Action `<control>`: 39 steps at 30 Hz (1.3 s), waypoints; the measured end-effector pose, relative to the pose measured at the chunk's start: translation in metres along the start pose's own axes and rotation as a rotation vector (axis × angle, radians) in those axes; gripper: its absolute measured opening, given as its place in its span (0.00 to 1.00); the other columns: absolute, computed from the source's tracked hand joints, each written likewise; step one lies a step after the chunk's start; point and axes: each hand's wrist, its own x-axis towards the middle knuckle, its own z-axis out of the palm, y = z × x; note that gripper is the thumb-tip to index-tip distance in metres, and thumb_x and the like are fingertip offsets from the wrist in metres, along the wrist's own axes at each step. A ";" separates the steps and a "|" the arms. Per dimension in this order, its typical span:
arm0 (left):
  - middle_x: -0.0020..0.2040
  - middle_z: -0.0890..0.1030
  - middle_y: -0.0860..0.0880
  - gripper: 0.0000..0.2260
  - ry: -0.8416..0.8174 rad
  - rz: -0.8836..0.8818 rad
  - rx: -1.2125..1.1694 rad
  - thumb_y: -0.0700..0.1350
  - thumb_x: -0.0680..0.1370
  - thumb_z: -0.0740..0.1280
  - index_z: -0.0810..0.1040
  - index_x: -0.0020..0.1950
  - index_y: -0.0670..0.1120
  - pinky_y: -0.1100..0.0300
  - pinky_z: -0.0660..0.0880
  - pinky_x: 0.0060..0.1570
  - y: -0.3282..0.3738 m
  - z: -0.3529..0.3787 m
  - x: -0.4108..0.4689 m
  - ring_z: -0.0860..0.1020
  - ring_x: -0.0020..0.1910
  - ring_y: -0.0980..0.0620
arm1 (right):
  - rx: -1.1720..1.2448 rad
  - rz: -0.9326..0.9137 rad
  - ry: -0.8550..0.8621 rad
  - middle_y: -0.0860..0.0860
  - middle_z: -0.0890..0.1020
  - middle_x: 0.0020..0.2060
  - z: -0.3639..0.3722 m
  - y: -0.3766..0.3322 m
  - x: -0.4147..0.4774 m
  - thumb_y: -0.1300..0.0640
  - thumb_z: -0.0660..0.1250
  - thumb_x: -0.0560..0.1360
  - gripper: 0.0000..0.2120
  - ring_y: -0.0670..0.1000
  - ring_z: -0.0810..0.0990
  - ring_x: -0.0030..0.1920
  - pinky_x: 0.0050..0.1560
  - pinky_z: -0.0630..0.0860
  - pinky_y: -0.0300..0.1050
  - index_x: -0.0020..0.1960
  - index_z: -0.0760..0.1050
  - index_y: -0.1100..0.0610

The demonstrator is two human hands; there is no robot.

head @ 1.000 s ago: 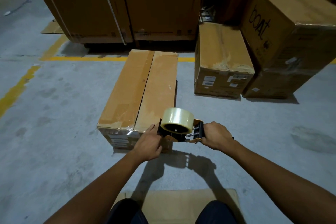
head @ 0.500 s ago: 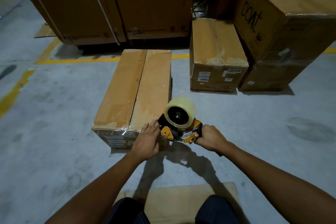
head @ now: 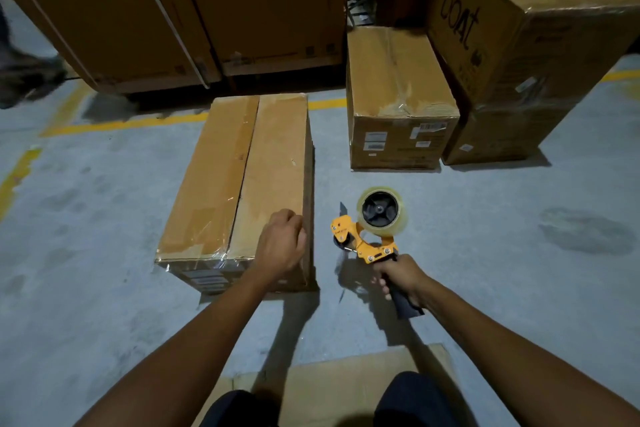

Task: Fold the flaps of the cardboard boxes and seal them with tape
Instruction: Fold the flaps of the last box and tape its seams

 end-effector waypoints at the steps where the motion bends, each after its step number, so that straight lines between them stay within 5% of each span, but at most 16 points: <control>1: 0.57 0.77 0.40 0.13 -0.017 0.002 0.015 0.42 0.78 0.63 0.79 0.58 0.39 0.50 0.73 0.55 0.003 0.004 0.007 0.74 0.57 0.41 | 0.061 0.017 0.004 0.57 0.73 0.24 0.001 -0.001 0.006 0.69 0.65 0.73 0.06 0.53 0.70 0.23 0.26 0.70 0.43 0.37 0.73 0.65; 8: 0.64 0.74 0.38 0.15 0.007 -0.008 0.117 0.39 0.71 0.69 0.80 0.57 0.38 0.44 0.75 0.60 0.004 0.033 0.016 0.74 0.61 0.39 | 0.406 0.237 -0.005 0.57 0.74 0.27 0.003 0.013 0.081 0.67 0.61 0.75 0.06 0.52 0.74 0.24 0.25 0.72 0.41 0.39 0.70 0.62; 16: 0.68 0.76 0.40 0.22 0.111 0.013 0.145 0.50 0.75 0.56 0.85 0.55 0.40 0.44 0.70 0.67 0.000 0.044 0.012 0.73 0.70 0.40 | 0.553 0.386 0.020 0.57 0.76 0.27 0.020 0.046 0.146 0.67 0.64 0.72 0.06 0.55 0.77 0.26 0.31 0.75 0.45 0.36 0.74 0.65; 21: 0.68 0.77 0.41 0.18 0.150 0.063 0.130 0.48 0.74 0.57 0.84 0.48 0.41 0.44 0.71 0.67 -0.005 0.048 0.009 0.73 0.70 0.41 | 0.353 0.330 0.181 0.61 0.80 0.32 0.030 0.062 0.157 0.62 0.70 0.71 0.07 0.57 0.77 0.28 0.32 0.75 0.47 0.39 0.76 0.66; 26: 0.67 0.78 0.40 0.20 0.117 0.035 0.148 0.49 0.74 0.56 0.84 0.46 0.40 0.45 0.70 0.68 0.000 0.044 0.007 0.74 0.69 0.41 | -0.196 0.302 0.480 0.60 0.79 0.57 0.039 0.046 0.134 0.44 0.71 0.74 0.24 0.62 0.79 0.56 0.51 0.75 0.51 0.58 0.76 0.62; 28: 0.67 0.78 0.41 0.21 0.095 0.000 0.152 0.50 0.75 0.55 0.85 0.49 0.41 0.47 0.69 0.68 0.004 0.040 0.007 0.75 0.69 0.42 | -0.256 0.124 0.568 0.60 0.77 0.59 0.051 0.020 0.114 0.46 0.69 0.76 0.21 0.62 0.76 0.59 0.53 0.74 0.54 0.61 0.75 0.59; 32: 0.63 0.81 0.44 0.18 0.084 -0.066 0.027 0.45 0.76 0.60 0.82 0.60 0.42 0.52 0.74 0.61 0.008 0.023 0.005 0.80 0.62 0.44 | -0.141 -0.515 0.493 0.58 0.81 0.50 0.096 -0.032 0.066 0.56 0.65 0.78 0.08 0.58 0.77 0.53 0.54 0.72 0.48 0.52 0.80 0.59; 35: 0.52 0.84 0.43 0.15 0.114 -0.076 -0.113 0.41 0.76 0.63 0.79 0.61 0.44 0.54 0.75 0.46 -0.005 -0.002 0.006 0.81 0.47 0.42 | -0.227 -0.839 0.369 0.58 0.80 0.60 0.136 -0.058 0.034 0.56 0.60 0.81 0.14 0.56 0.76 0.63 0.63 0.69 0.44 0.57 0.81 0.62; 39: 0.50 0.84 0.43 0.13 0.168 -0.096 -0.088 0.41 0.76 0.61 0.80 0.57 0.43 0.53 0.77 0.45 -0.053 -0.017 -0.005 0.81 0.46 0.43 | -0.555 -1.147 0.082 0.59 0.77 0.69 0.158 -0.063 0.034 0.49 0.54 0.83 0.22 0.56 0.71 0.72 0.72 0.66 0.48 0.64 0.79 0.62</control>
